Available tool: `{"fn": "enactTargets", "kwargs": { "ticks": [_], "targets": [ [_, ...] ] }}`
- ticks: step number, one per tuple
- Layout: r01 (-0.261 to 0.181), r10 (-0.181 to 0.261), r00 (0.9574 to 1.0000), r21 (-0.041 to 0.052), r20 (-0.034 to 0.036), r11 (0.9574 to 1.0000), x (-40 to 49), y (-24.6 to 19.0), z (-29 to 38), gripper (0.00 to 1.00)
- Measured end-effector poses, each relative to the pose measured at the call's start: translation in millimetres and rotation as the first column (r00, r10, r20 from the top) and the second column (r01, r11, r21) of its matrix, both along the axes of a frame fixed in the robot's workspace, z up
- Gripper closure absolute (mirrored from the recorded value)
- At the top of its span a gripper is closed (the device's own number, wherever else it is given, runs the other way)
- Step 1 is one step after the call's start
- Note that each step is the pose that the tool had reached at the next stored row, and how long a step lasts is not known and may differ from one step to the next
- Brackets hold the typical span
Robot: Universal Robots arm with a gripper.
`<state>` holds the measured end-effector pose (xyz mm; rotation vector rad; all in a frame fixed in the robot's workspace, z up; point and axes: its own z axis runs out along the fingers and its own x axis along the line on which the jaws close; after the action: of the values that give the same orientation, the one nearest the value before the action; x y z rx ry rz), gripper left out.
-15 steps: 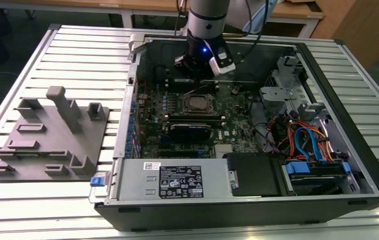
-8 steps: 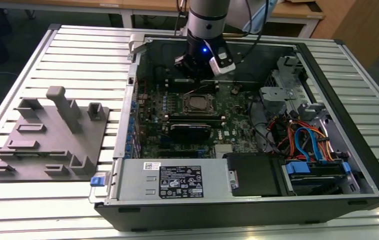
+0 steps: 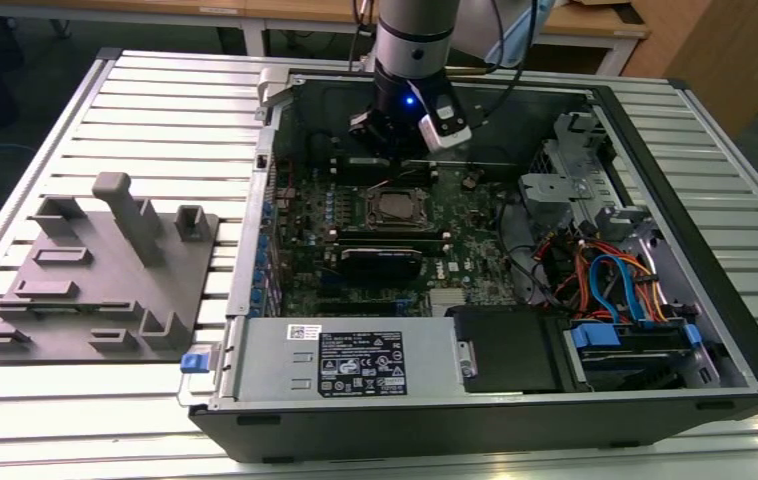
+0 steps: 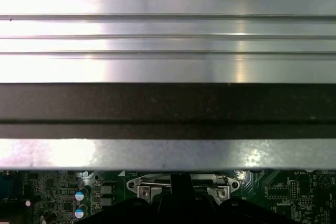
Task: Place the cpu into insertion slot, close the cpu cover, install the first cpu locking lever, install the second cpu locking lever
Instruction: 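Install the first cpu locking lever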
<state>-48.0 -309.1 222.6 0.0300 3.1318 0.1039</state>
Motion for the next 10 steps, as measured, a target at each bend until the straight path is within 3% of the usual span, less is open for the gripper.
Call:
{"fn": "enactTargets", "kwargs": {
  "ticks": [10],
  "targets": [
    [0.000,0.000,1.0000,0.0018,0.0000,1.0000,4.6,2.0,-0.1,0.89]
  ]
}}
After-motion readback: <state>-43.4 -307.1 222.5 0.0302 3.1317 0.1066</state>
